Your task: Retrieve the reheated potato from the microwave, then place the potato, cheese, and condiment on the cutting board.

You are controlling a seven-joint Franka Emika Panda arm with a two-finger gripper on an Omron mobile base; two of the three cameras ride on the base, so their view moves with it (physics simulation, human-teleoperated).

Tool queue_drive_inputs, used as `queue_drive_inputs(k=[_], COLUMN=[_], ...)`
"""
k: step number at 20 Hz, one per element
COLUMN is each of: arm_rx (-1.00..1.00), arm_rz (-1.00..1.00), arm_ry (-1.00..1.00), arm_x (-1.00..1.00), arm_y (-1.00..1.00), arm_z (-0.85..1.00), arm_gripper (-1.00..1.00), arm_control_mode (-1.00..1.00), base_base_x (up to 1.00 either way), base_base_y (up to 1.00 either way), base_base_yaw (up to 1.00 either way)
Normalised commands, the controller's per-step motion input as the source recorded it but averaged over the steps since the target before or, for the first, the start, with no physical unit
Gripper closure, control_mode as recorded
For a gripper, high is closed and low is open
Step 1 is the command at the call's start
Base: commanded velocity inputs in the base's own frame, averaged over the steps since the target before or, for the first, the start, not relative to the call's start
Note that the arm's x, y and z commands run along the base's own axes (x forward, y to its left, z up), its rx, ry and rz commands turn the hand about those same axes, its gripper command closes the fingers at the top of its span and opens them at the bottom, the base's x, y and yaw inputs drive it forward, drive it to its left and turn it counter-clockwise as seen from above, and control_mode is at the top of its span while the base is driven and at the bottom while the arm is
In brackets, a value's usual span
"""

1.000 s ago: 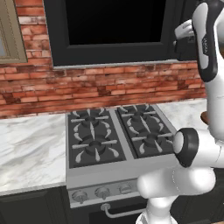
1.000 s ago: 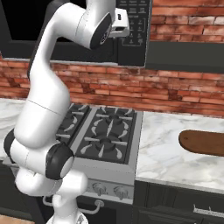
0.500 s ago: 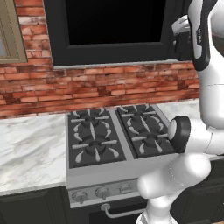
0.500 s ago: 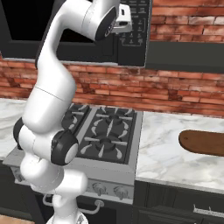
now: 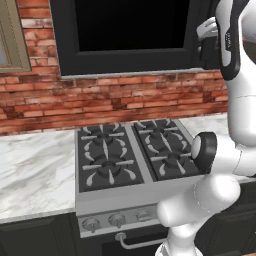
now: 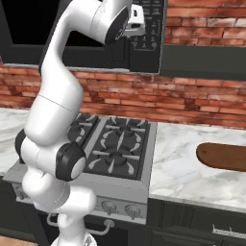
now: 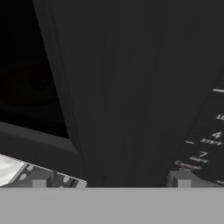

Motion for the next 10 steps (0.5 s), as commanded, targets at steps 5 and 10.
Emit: queue_drive_inputs(k=[5, 10], arm_rx=[0.01, 0.04], arm_rz=[0.00, 0.00], arm_ry=[-0.13, -0.09], arm_x=[0.18, 0.34], arm_y=[0.11, 0.24], arm_z=[-0.32, -0.39], arm_gripper=[-1.00, 1.00], arm_control_mode=[-1.00, -1.00], base_base_x=[0.00, 0.00], base_base_y=[0.00, 0.00], base_base_yaw=[0.00, 0.00])
